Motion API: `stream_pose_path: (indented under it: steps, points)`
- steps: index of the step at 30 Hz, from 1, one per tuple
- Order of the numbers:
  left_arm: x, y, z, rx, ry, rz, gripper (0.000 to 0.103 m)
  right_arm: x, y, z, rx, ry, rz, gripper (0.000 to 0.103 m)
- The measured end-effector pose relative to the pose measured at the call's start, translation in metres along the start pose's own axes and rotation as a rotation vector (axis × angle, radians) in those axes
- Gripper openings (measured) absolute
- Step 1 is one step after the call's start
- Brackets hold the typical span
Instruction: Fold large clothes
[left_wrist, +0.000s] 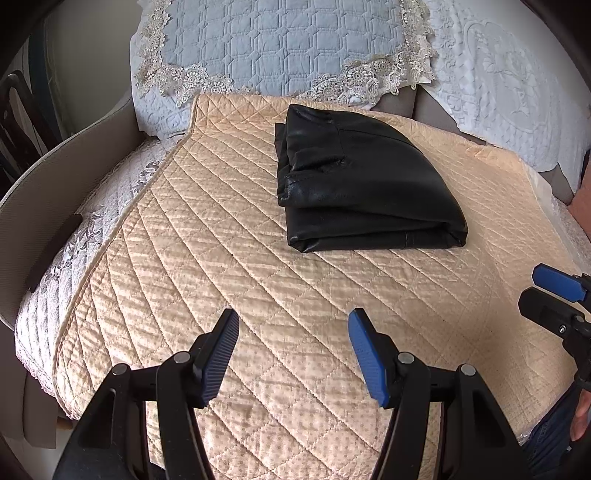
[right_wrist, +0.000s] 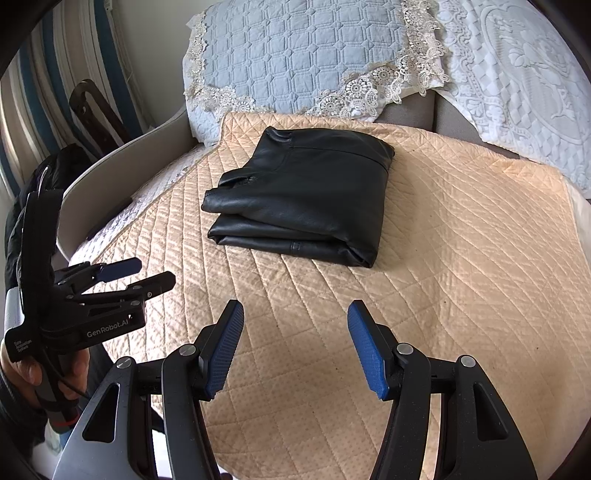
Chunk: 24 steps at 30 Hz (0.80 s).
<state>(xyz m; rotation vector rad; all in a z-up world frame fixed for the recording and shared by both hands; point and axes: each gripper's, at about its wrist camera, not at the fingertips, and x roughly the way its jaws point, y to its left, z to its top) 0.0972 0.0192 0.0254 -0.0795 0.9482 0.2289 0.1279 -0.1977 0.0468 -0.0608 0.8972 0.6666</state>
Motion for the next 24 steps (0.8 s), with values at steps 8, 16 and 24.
stream_pose_path:
  steps: [8, 16, 24]
  points:
    - [0.0022, 0.0003, 0.0001, 0.009, 0.003, 0.005, 0.064, -0.0006, 0.0002, -0.0003, -0.002, -0.003, 0.002, 0.059]
    - [0.0030, -0.0014, -0.0008, 0.021, 0.002, 0.015, 0.064, -0.0019, -0.0020, -0.0013, 0.002, -0.007, 0.004, 0.059]
    - [0.0043, -0.0022, 0.0002, 0.029, -0.010, 0.021, 0.064, -0.0026, -0.0082, -0.0022, 0.008, -0.009, 0.006, 0.059]
